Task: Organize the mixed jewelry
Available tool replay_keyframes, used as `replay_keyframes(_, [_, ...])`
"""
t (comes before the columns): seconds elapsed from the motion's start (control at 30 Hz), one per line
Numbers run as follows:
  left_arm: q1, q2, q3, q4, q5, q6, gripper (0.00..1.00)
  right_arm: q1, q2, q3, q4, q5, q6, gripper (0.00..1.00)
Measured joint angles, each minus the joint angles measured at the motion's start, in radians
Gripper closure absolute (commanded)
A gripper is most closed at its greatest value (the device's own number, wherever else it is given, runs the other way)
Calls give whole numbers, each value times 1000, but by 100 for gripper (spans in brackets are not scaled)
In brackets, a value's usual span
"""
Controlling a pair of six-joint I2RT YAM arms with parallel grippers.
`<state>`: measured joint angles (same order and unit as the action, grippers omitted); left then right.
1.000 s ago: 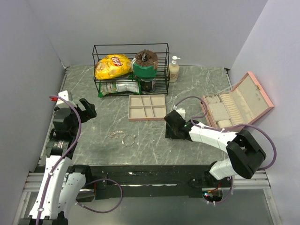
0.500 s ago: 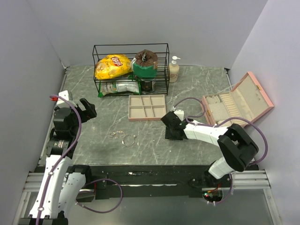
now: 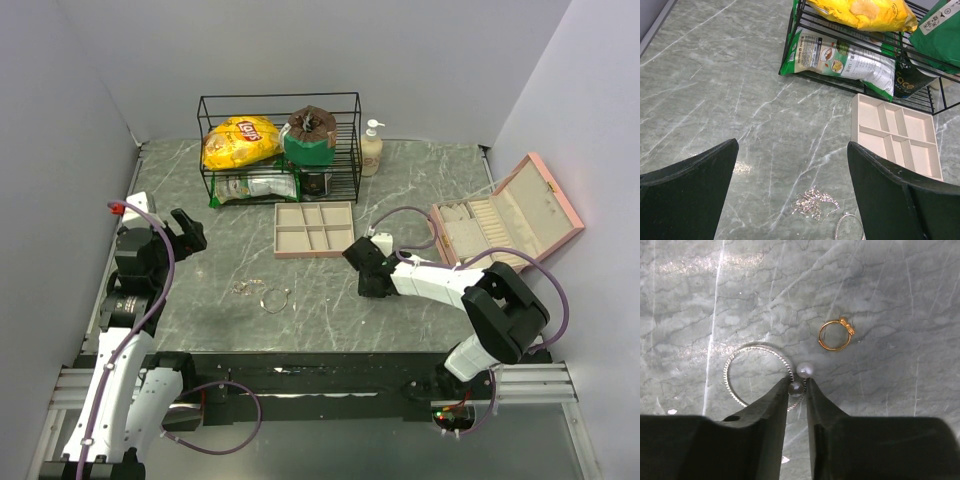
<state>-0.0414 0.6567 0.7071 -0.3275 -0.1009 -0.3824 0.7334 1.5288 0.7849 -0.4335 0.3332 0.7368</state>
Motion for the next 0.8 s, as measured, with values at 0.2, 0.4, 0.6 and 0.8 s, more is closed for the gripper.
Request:
replay_keyframes(0.2, [2,3,0,0,3,0,4,0,-9,0,11,-11,-23,87])
replay_keyframes(0.4, [3,5,0,0,7,0,4,0,-60,1,29,-26,-49,87])
replay_keyframes(0.6, [3,10,0,0,8,-1,4,0,-77,67,21,-22,-82,86])
replay_keyframes(0.8, [3,11,0,0,11,0,4,-10,-12,241,21,-1,-133,85])
